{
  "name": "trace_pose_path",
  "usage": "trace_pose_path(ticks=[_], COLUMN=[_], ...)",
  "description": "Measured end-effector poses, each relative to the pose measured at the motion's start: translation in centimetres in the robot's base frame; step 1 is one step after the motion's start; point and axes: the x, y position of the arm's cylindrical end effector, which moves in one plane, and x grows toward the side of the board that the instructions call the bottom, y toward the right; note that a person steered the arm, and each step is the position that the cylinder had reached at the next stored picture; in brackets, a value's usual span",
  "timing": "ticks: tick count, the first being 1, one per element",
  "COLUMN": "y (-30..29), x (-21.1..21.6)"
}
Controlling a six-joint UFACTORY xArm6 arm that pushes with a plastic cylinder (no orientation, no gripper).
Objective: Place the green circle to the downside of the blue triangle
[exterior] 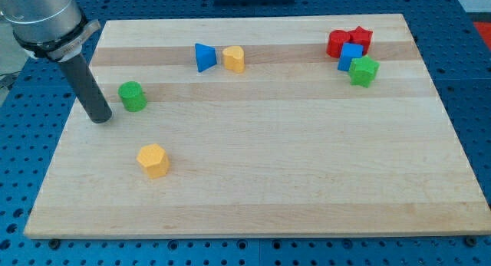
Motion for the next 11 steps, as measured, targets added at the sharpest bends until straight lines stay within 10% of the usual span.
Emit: trace_pose_path(ticks=[2,6,9,11], y=[0.2,20.9,9.6,14.4], x=[-5.0,-1.6,-5.1,2.9])
